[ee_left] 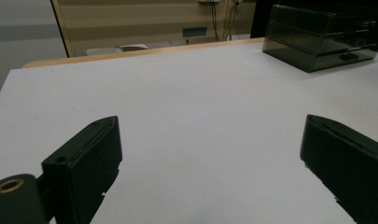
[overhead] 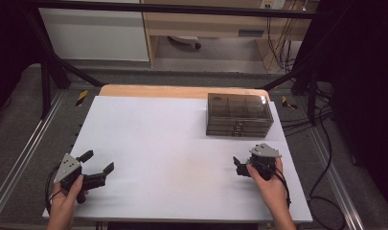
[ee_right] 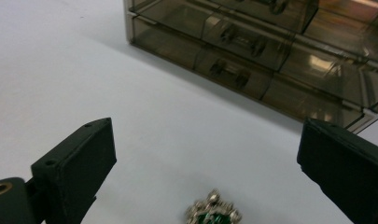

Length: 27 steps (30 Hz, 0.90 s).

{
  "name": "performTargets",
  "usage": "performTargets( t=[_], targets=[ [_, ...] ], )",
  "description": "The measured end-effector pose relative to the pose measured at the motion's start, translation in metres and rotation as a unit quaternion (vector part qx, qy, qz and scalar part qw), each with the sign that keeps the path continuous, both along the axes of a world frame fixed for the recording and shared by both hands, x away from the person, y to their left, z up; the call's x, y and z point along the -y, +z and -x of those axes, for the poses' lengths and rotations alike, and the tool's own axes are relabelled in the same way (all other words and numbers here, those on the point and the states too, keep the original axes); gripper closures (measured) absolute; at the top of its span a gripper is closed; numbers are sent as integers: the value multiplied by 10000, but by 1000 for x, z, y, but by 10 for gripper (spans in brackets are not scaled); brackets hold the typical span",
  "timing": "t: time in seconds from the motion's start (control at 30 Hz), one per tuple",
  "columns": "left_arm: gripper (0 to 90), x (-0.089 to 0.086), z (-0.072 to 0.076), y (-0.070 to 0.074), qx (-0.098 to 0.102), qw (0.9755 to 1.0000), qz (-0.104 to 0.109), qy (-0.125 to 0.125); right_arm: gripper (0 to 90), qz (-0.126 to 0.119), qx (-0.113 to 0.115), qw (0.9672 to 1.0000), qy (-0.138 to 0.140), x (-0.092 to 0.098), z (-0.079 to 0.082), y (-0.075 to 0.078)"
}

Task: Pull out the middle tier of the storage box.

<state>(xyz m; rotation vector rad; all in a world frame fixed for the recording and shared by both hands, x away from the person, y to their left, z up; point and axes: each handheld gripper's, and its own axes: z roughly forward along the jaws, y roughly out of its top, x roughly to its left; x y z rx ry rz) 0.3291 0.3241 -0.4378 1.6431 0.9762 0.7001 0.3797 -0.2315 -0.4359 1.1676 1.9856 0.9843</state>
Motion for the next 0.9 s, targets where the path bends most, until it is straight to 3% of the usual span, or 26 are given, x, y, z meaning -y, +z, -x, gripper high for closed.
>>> performTargets(
  t=[0.17,0.27,0.4,0.43,0.47,0.53,0.57,0.6,0.63,0.67,0.7,0.73,0.77,0.8,0.83,0.87,0.9],
  targets=[
    [57,1,0,0,21,10000,-9,-13,49,26,-87,9997,-223,-2,-16,4],
    [57,0,0,0,20,10000,-61,-6,34,185,-90,9991,-383,-7,-28,10],
    [57,-1,0,0,12,10000,-58,12,33,611,-68,9972,-424,-14,-37,12],
    [57,-1,0,0,6,10000,-61,15,33,611,-68,9972,-424,-14,-37,12],
    [57,-1,-1,0,-4,10000,-64,14,38,880,-17,9954,-380,-17,-40,12],
    [57,-1,-1,0,-6,10000,-80,7,42,938,-16,9949,-376,-19,-41,12],
    [57,0,-1,0,-7,10000,-100,-3,73,1228,42,9921,-264,-23,-42,12],
    [57,0,-1,0,-7,10000,-100,-3,73,1228,42,9921,-264,-23,-42,12],
    [57,0,-1,-1,0,10000,-90,2,100,1621,164,9865,-164,-27,-43,11],
    [57,0,-1,-1,0,10000,-90,2,109,1774,244,9838,-119,-29,-43,11],
    [57,0,-1,-1,-2,9999,-101,3,109,1774,244,9838,-119,-29,-43,11],
    [57,0,-1,-1,1,9999,-102,6,138,2090,360,9772,-25,-33,-43,10],
    [57,0,-1,-1,1,9999,-102,6,138,2090,360,9772,-25,-33,-43,10],
    [57,0,0,-1,2,9999,-103,8,175,2431,515,9686,41,-37,-42,8],
    [57,0,0,-1,1,9999,-105,9,198,2570,561,9647,98,-38,-42,7],
    [57,0,0,-1,1,9999,-105,9,198,2570,561,9647,98,-38,-42,7],
    [57,0,-1,-1,-1,9999,-111,4,241,2863,602,9560,219,-41,-42,4]
  ],
)
